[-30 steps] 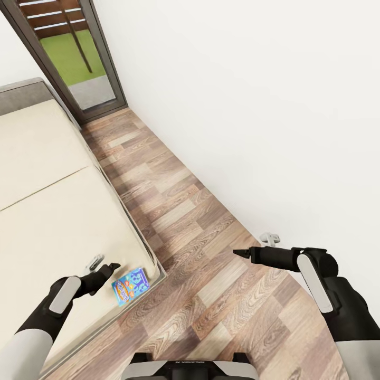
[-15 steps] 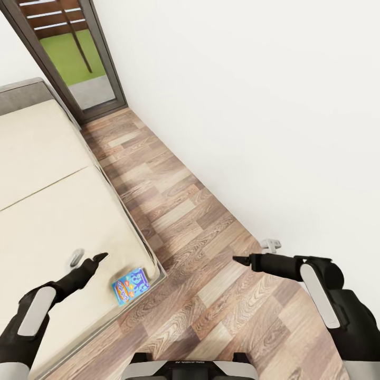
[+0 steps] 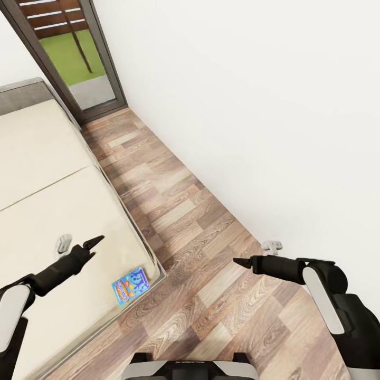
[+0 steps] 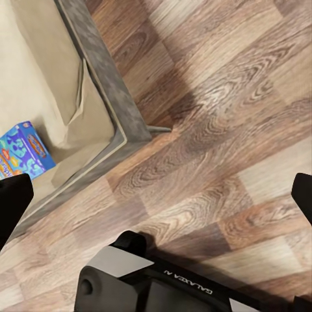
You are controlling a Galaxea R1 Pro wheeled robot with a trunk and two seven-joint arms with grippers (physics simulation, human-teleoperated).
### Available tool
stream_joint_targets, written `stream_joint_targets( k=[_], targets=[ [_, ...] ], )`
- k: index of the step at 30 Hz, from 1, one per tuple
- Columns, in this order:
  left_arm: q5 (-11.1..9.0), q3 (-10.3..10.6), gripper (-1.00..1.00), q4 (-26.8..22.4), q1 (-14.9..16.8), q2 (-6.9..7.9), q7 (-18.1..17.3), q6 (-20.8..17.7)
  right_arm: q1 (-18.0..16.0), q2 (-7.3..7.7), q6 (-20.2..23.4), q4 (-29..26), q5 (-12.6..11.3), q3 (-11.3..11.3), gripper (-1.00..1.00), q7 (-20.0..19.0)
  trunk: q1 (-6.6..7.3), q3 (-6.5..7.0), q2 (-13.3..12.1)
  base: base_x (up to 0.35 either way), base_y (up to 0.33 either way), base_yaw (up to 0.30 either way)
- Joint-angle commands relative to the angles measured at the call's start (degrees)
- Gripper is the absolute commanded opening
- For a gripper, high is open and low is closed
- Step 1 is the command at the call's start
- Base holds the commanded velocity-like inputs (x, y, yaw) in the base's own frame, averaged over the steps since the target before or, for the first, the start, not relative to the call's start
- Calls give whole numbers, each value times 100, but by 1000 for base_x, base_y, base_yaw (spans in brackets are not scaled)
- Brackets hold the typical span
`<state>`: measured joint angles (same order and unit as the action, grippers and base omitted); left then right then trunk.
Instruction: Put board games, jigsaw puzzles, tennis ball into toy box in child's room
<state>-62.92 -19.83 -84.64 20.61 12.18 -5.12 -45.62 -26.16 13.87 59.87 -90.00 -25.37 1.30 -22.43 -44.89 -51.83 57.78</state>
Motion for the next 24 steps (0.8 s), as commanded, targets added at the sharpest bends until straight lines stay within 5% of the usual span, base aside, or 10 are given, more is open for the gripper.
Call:
stream_joint_targets(
  k=[1, 18, 24],
  targets=[
    [-25, -10, 100, -151, -4, 5, -29, -140, -1, 6, 13, -16, 59, 1, 100, -67, -1, -3, 3, 0, 0, 0],
    [-386, 5, 100, -681, 233, -81, -113, -912, 0, 24, 13, -111, 53, -5, 100, -138, -1, -3, 3, 0, 0, 0],
    [-1178, -19, 100, -669, 290, -117, -410, -1133, -2, 18, 13, -118, 51, -3, 100, -144, -1, -3, 3, 0, 0, 0]
  ],
)
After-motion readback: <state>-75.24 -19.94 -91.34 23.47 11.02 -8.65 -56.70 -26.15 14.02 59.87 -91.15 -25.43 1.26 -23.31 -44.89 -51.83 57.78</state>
